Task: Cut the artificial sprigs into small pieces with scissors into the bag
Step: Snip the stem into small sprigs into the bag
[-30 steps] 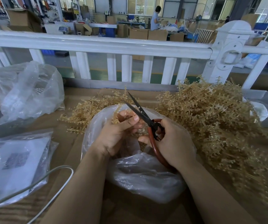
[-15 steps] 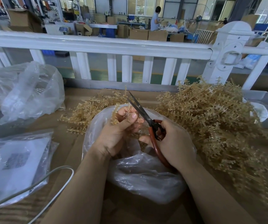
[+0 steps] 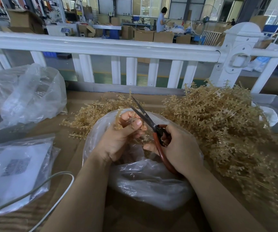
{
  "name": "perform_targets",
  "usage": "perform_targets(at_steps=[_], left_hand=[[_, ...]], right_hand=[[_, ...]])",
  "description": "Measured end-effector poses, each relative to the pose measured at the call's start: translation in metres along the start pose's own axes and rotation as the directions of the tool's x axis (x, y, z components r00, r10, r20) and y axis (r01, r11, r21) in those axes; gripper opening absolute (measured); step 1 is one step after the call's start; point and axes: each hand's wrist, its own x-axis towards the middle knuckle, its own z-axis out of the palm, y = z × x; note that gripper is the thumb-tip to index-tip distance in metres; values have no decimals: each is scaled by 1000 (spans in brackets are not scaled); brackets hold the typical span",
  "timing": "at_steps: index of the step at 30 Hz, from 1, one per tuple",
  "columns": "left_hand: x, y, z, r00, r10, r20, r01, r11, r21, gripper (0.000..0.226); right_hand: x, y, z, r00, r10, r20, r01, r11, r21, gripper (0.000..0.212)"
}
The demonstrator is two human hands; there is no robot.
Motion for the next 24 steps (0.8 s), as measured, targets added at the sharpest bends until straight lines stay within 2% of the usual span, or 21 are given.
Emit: perform_targets(at_steps=[5,9,13,16,19,24], left_hand=[[0,-1,-2,1000,2,-31,-2,1000,4,21],[-2,1,-3,999,4,-32,-2,999,54,37],[-3,2,-2,1000,31,1,-31,996,80,20],[-2,2,-3,999,31,17,-32,998,63,19],[-2,2,-4,1000,-5,-6,5,999,49,21],[-3,2,-3,1000,15,-24,-13,997,78,4]], right_hand=[[0,1,0,1000,12,4,-12,1000,18,76],[-1,-1,1,1000,0,2,0,1000,-2,72],[-1,-2,0,1000,2,-12,-2,1000,4,72],[-1,-1,0,1000,10,-13,-10,1000,10,73],[-1,0,0,1000,13,1,-13,1000,12,64],[-2,-2,-1,1000,8,-18,-7,1000,22,55]])
